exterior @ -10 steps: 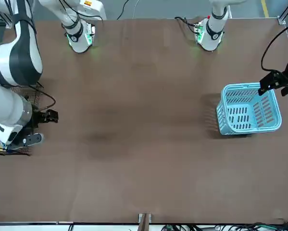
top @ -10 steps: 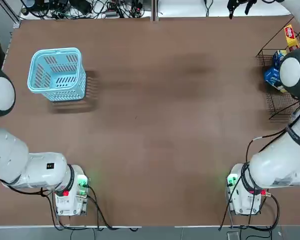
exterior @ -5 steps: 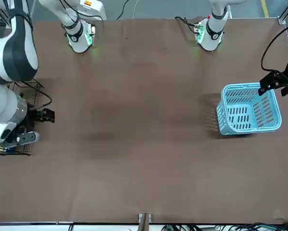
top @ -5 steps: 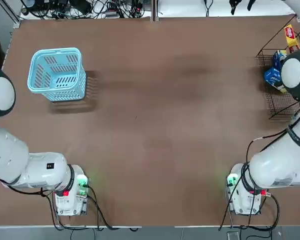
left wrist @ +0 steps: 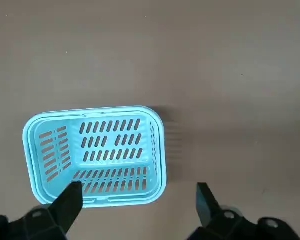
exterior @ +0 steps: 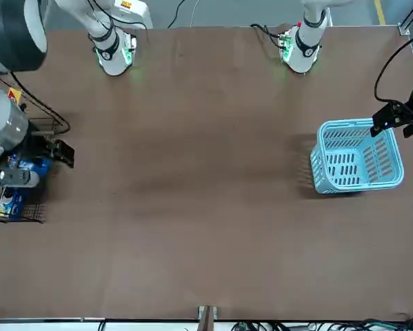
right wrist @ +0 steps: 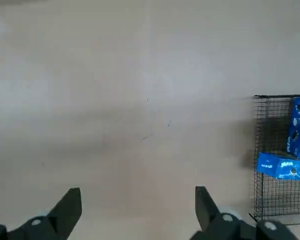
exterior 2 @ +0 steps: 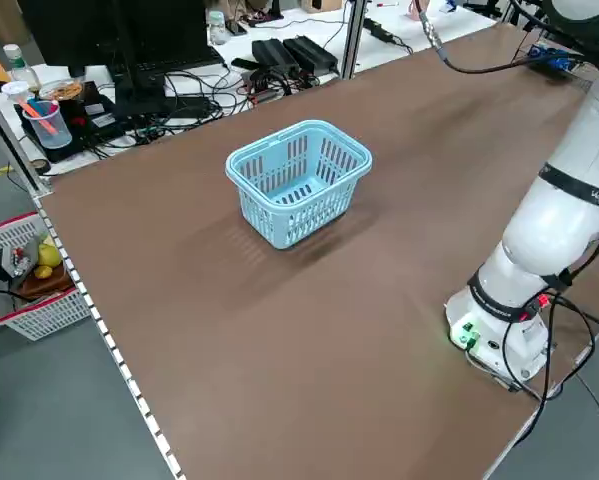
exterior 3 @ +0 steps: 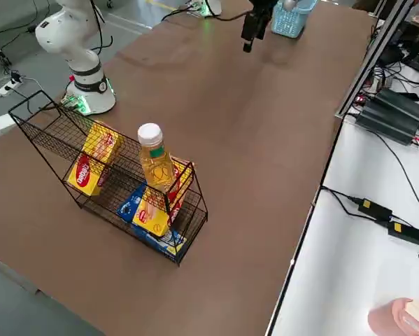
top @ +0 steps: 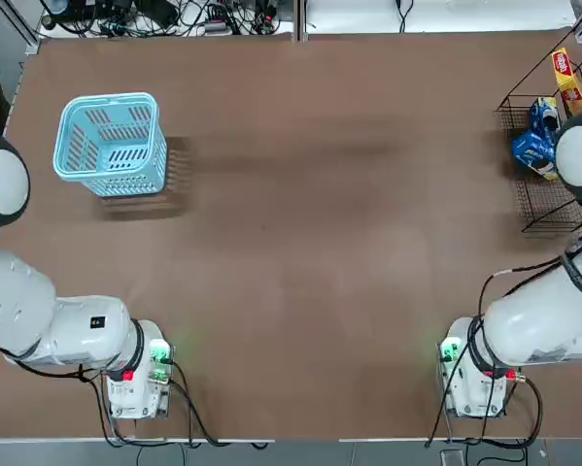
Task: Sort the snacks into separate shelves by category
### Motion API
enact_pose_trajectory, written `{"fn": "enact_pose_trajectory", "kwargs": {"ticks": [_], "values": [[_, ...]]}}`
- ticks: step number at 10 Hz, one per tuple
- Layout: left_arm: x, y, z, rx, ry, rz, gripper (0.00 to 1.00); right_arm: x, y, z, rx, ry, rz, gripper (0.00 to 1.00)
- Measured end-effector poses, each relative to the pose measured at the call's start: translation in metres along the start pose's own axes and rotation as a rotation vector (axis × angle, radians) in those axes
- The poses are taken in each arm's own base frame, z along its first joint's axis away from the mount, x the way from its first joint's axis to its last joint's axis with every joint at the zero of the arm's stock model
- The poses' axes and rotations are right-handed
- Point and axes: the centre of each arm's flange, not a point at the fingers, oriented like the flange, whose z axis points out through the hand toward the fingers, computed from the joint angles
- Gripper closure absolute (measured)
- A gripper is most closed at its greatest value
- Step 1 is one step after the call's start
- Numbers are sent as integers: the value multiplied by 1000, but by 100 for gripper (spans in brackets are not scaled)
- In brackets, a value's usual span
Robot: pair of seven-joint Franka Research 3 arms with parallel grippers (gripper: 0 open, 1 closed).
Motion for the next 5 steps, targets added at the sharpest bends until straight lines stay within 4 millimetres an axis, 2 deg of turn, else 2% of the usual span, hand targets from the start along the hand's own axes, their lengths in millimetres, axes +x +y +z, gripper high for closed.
{"fn": "enact_pose_trajectory", "kwargs": {"ticks": [1, 2, 5], "values": [[0, 0, 0, 0, 0, 0, 0, -8, 6, -11, 2, 7, 27, 0], [0, 0, 0, 0, 0, 0, 0, -15, 16, -12, 3, 7, 56, 0], [0, 0, 0, 0, 0, 0, 0, -38, 57, 14, -6, 7, 88, 0]]}}
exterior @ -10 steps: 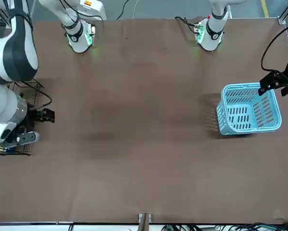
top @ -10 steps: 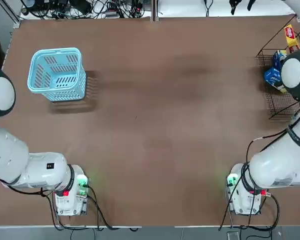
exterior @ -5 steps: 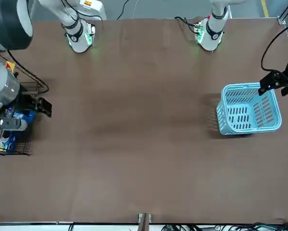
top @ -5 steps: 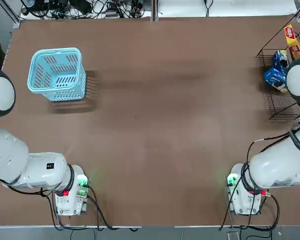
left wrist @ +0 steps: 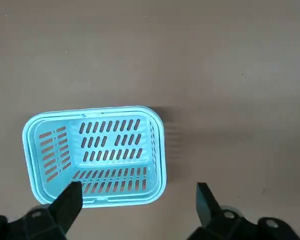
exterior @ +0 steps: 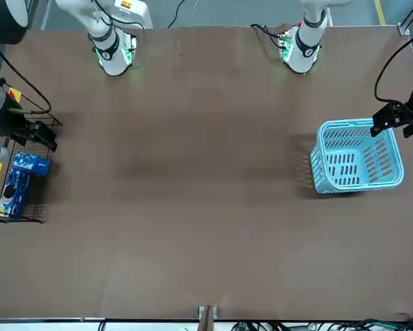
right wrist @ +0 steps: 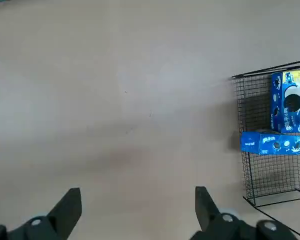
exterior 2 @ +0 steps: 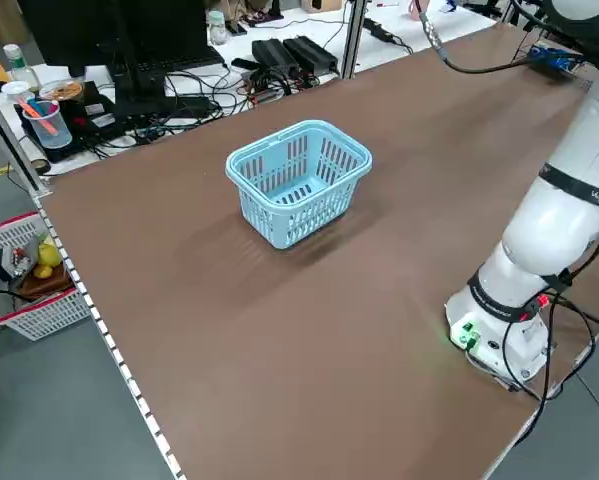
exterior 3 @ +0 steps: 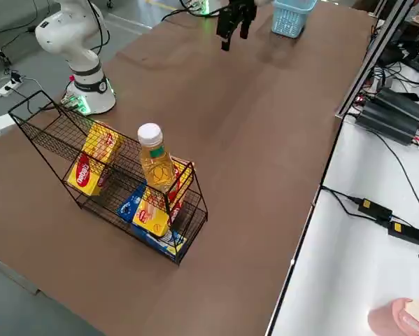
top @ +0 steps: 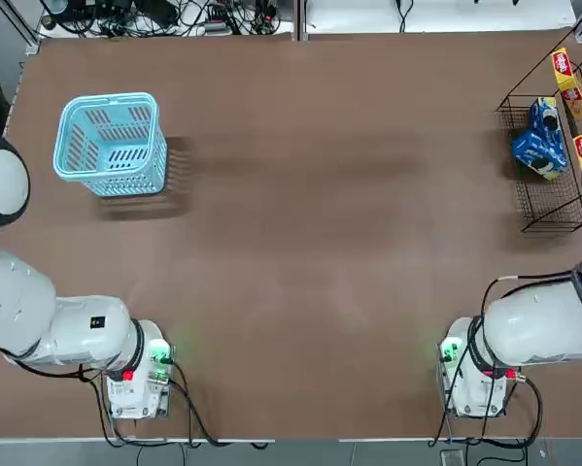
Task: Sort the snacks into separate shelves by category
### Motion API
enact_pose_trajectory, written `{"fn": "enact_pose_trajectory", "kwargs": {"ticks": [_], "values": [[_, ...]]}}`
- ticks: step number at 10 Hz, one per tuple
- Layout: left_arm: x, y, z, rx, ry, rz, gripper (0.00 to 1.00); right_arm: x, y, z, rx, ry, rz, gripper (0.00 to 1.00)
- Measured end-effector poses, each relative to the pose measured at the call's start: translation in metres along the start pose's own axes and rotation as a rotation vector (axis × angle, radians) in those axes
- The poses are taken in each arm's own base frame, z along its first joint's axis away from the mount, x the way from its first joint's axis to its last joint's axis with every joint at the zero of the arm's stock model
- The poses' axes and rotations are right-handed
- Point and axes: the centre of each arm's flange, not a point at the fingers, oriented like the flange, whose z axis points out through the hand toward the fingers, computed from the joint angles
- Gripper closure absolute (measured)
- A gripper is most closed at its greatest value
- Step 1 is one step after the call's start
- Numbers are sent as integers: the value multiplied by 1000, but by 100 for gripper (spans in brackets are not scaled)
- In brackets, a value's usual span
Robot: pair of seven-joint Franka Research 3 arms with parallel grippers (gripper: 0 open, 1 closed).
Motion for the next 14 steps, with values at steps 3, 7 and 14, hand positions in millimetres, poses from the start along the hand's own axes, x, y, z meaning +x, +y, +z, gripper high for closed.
{"fn": "enact_pose_trajectory", "kwargs": {"ticks": [3, 7, 14], "values": [[0, 0, 0, 0, 0, -1, 0, -7, 34, 18, -7, -19, -8, 0], [0, -1, 0, 0, 0, -1, 0, -10, 47, 26, -6, -18, -21, 0], [0, 0, 0, 0, 0, -1, 0, -14, 44, 25, 28, -10, -20, 0]]}}
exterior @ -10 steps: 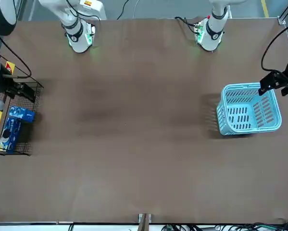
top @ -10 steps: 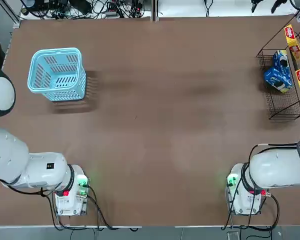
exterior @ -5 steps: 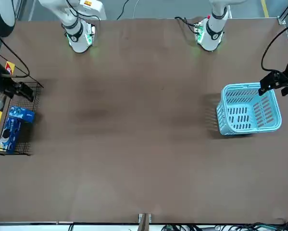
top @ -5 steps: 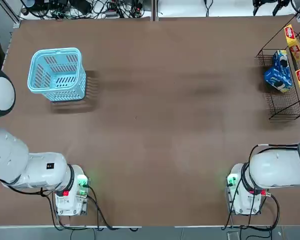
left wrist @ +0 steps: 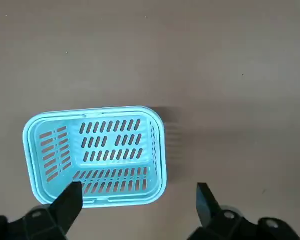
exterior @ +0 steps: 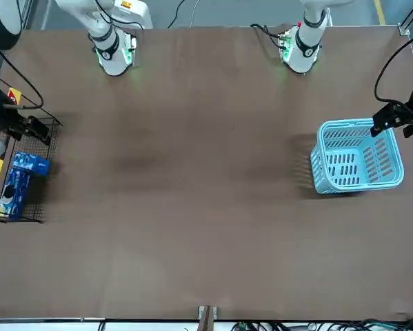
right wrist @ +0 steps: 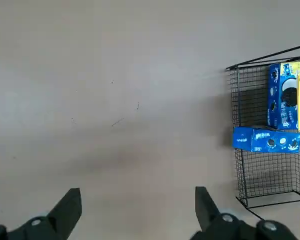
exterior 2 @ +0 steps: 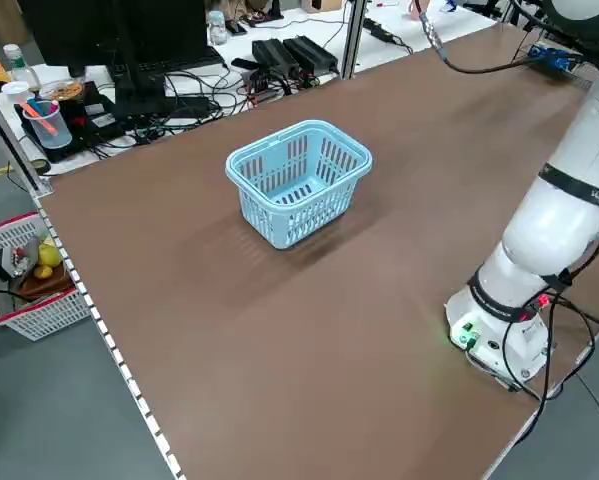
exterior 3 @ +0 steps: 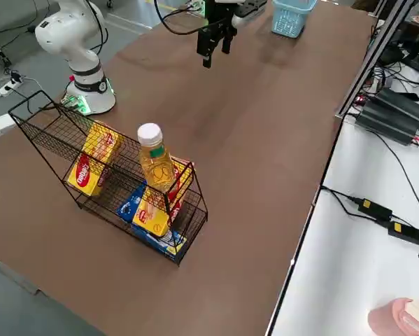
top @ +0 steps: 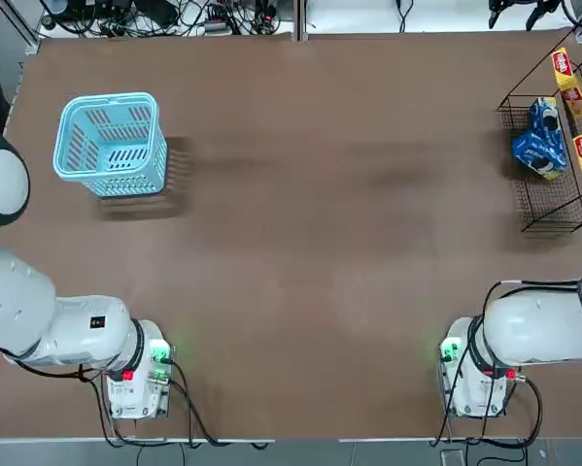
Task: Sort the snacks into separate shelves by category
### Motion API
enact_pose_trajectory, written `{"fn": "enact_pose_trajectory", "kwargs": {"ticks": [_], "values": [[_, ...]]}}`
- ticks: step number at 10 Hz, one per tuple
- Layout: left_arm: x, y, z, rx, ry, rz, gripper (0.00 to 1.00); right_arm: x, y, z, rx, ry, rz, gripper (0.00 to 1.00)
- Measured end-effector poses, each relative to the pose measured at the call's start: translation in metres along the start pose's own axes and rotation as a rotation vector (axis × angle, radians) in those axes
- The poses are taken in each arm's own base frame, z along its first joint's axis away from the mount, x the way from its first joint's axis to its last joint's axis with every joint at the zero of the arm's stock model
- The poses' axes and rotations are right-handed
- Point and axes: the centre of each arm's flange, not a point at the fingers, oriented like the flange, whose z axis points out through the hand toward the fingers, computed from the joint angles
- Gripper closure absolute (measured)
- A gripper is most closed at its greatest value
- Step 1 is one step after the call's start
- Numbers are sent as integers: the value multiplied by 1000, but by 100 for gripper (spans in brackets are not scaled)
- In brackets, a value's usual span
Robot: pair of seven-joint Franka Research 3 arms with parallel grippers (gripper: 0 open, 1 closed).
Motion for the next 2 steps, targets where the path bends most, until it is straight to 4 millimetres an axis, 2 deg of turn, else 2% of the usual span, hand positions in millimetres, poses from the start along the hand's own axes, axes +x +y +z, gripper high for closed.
{"fn": "enact_pose_trajectory", "kwargs": {"ticks": [2], "values": [[0, 0, 0, 0, 0, 0, 0, 0, -1, 0, 2, 0, -2, 0]]}}
